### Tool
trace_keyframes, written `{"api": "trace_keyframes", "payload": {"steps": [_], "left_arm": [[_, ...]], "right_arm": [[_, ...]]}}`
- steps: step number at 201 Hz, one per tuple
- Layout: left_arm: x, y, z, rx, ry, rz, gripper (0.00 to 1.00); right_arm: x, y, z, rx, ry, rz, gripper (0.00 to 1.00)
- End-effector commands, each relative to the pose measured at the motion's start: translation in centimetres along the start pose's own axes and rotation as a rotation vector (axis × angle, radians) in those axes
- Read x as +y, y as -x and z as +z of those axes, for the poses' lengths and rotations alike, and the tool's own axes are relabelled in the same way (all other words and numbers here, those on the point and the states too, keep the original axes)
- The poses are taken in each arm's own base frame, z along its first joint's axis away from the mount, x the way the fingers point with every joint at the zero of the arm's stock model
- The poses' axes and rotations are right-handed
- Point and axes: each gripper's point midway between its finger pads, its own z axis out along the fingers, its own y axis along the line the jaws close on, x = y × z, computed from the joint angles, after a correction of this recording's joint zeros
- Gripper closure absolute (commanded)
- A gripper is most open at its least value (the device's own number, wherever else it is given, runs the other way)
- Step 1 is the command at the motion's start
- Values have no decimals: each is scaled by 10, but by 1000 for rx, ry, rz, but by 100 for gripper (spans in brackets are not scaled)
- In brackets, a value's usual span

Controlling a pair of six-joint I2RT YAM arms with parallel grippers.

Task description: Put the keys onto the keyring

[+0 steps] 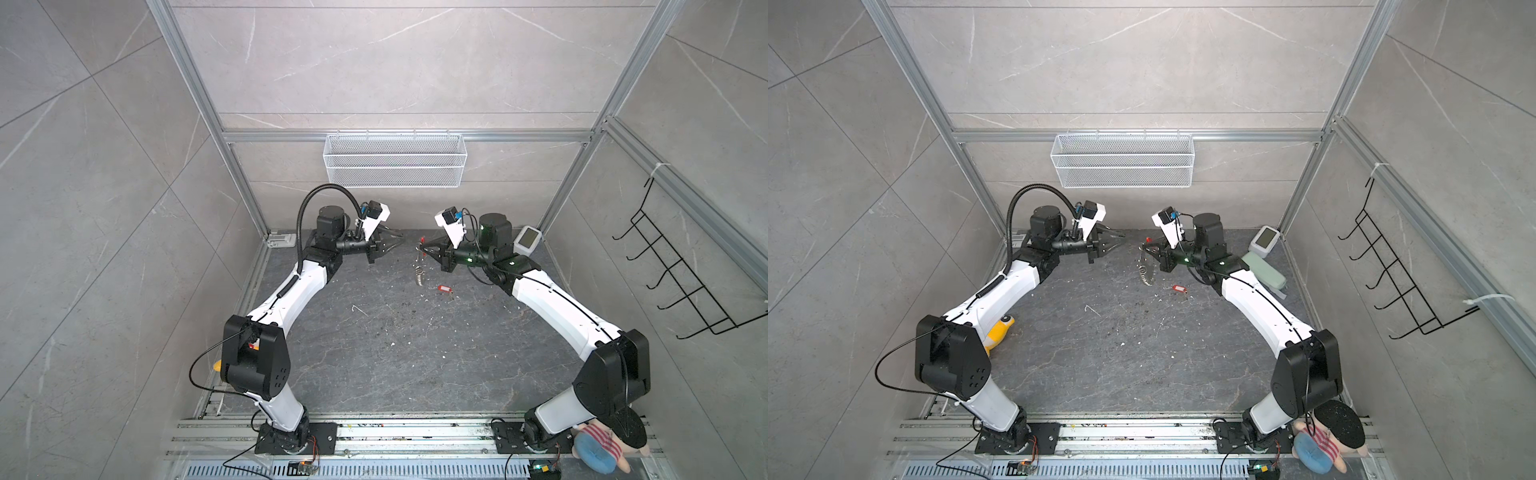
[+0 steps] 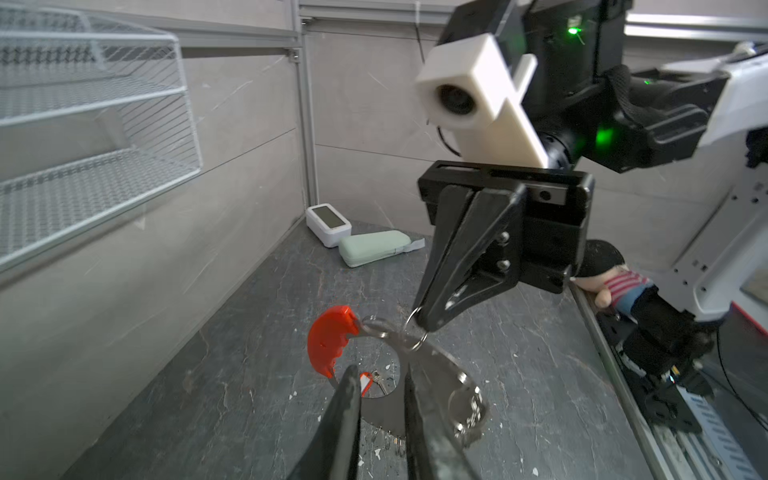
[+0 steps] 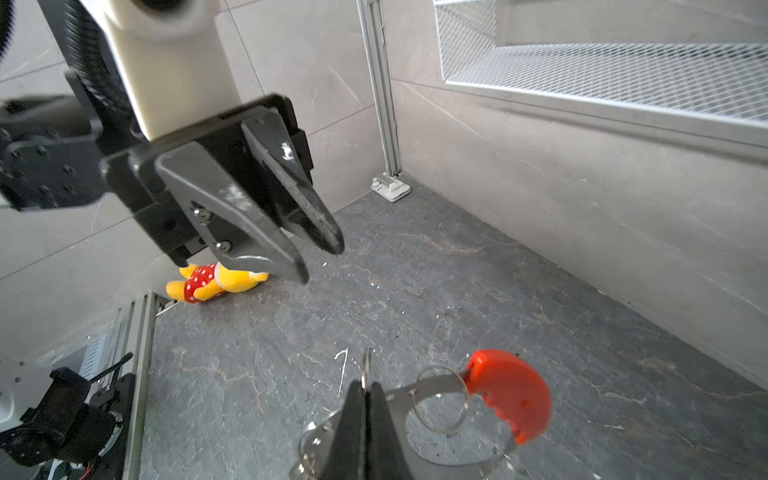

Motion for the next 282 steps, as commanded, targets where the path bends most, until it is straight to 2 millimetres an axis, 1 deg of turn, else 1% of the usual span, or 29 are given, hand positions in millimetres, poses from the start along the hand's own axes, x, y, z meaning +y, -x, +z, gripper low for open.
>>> {"api": "trace_keyframes", "payload": {"steps": [1,30,48,71,86,115,137,158,188,215,238,262,282], "left_arm": [[-41,-20,0,81,-150,72,77],[-46,-21,2,69,-193,54,72],[-45,-22,3,70,-195,47,71],[-44,-23,3,74,-188,43,73],[-42,-21,0,87,-158,49,74],[-39,-9,-12,80,-113,70,74],[-33,-12,-15,82,-87,68,74],[-29,-14,-13,81,-94,45,72],[-28,-9,-10,54,-127,24,72],[-30,-4,-8,34,-154,11,72],[-32,-1,-7,19,-182,-5,74],[-33,-4,-6,17,-197,-30,78],[-34,-5,-6,17,-205,-46,78]], "right_arm": [[16,8,1,-3,42,-94,100],[22,9,2,-5,63,-96,100],[26,11,2,-11,80,-96,100],[29,8,3,-5,93,-90,100],[28,5,3,1,92,-86,100],[30,4,4,-1,104,-80,100],[34,7,4,-16,131,-69,100],[40,9,6,-25,160,-63,100],[46,10,9,-22,187,-62,100],[48,11,11,-18,196,-58,100],[49,13,13,-24,200,-60,100],[50,16,12,-34,198,-60,100],[49,19,12,-42,190,-65,100]]}}
